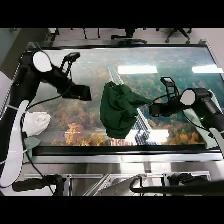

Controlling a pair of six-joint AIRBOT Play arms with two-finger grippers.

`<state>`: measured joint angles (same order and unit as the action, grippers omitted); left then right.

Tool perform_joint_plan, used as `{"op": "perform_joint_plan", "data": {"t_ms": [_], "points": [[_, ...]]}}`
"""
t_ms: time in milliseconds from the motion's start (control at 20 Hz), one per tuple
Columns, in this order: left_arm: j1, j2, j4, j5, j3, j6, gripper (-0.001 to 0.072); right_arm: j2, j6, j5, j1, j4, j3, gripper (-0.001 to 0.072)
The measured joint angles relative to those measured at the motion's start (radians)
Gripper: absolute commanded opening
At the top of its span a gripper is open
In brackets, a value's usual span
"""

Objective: Fold the shirts.

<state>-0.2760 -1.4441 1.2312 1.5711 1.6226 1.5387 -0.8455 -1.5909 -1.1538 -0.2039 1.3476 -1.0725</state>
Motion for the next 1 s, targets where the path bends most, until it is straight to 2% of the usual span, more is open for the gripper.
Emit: {"op": "perform_joint_plan", "data": {"t_ms": [150, 250, 400, 550, 750, 800, 850, 900, 950, 1000], "points": [[0.013, 0.111, -0.144, -0.158, -0.362, -0.043, 0.0675, -0.098, 0.008, 0.106, 0.025, 0.003, -0.022, 0.0367], [-0.016, 0.165, -0.274, -0.328, -0.614, -0.085, 0.0674, -0.194, 0.015, 0.154, 0.057, 0.005, -0.063, 0.0367], [-0.085, 0.188, -0.465, -0.586, -0.870, -0.154, 0.0674, -0.346, 0.073, 0.201, 0.092, 0.005, -0.150, 0.0367], [-0.156, 0.158, -0.602, -0.786, -0.968, -0.209, 0.0674, -0.480, 0.154, 0.233, 0.106, -0.003, -0.244, 0.0366], [-0.212, 0.050, -0.678, -0.914, -0.908, -0.239, 0.0672, -0.592, 0.298, 0.251, 0.111, -0.087, -0.331, 0.0356], [-0.216, 0.022, -0.691, -0.925, -0.882, -0.243, 0.0593, -0.606, 0.330, 0.259, 0.112, -0.111, -0.342, 0.0204], [-0.218, -0.010, -0.698, -0.930, -0.853, -0.246, 0.0394, -0.618, 0.360, 0.266, 0.113, -0.130, -0.349, 0.0081], [-0.220, -0.040, -0.694, -0.932, -0.827, -0.250, 0.0223, -0.627, 0.382, 0.271, 0.113, -0.151, -0.354, 0.0060], [-0.221, -0.069, -0.692, -0.927, -0.800, -0.250, 0.0105, -0.633, 0.404, 0.270, 0.113, -0.165, -0.359, 0.0021], [-0.222, -0.089, -0.694, -0.917, -0.772, -0.254, 0.0067, -0.637, 0.418, 0.270, 0.113, -0.181, -0.362, 0.0021]]}}
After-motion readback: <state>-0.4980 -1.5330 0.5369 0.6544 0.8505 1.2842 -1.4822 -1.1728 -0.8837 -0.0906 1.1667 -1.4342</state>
